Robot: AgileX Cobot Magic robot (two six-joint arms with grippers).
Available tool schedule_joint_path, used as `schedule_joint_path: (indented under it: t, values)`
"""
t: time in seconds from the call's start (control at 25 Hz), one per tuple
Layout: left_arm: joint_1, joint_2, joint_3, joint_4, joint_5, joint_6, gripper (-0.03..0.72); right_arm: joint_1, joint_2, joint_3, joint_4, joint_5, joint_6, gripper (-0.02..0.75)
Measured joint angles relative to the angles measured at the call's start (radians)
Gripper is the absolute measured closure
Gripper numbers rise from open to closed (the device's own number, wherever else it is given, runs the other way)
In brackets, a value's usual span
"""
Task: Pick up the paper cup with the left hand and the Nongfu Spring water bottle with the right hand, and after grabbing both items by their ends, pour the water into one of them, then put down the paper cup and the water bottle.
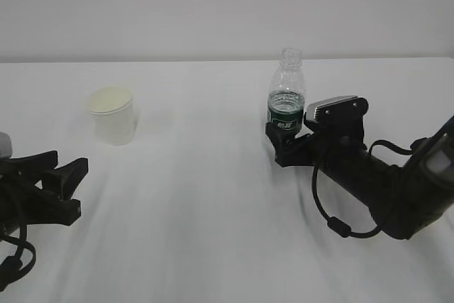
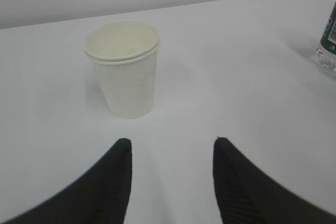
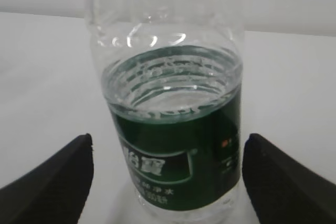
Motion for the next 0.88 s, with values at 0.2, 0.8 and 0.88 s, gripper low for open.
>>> schedule_joint_path:
  t: [0.2, 0.8, 0.88]
  values:
    - [0.000, 0.000, 0.000, 0.000, 0.000, 0.000, 0.337, 0.000, 0.022, -0.042, 0.000, 0.000, -0.002, 0.065]
    - [0.000, 0.000, 0.000, 0.000, 0.000, 0.000, 0.340, 0.000, 0.027, -0.119, 0.004, 0.037, -0.002, 0.066]
    - [0.000, 0.000, 0.000, 0.000, 0.000, 0.000, 0.340, -0.002, 0.027, -0.124, 0.009, 0.037, -0.002, 0.066]
